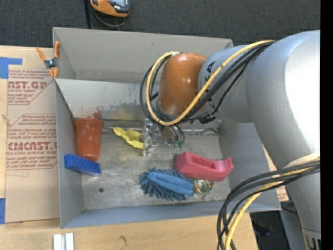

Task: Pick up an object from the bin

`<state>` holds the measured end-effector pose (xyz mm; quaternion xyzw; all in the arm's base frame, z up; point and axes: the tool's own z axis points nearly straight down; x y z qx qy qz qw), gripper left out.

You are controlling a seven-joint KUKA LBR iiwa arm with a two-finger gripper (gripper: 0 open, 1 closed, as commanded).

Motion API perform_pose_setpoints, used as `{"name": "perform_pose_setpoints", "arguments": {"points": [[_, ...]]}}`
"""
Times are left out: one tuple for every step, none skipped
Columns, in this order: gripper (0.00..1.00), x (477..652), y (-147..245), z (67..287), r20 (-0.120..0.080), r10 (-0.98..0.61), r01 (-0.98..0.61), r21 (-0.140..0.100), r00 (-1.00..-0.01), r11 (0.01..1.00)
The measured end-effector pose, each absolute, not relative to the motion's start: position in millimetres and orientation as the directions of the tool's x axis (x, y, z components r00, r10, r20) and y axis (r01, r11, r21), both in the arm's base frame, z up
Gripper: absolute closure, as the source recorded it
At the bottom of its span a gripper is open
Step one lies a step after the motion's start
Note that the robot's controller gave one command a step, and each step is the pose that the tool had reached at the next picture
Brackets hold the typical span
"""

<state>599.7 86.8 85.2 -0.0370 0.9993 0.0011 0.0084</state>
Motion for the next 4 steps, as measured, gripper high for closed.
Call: {"name": "perform_pose_setpoints", "arguments": {"points": [[1.0, 600.3, 87, 109, -0.004, -0.074, -0.074, 0.001, -0.997, 0.997], [1.0, 600.3, 87, 98, -0.003, -0.074, -0.074, 0.001, -0.997, 0.997], [1.0, 602.1, 88, 156, -0.007, -0.075, -0.075, 0.001, -0.997, 0.997], [1.0, 600.4, 88, 145, -0.001, -0.074, -0.074, 0.001, -0.997, 0.997]]}}
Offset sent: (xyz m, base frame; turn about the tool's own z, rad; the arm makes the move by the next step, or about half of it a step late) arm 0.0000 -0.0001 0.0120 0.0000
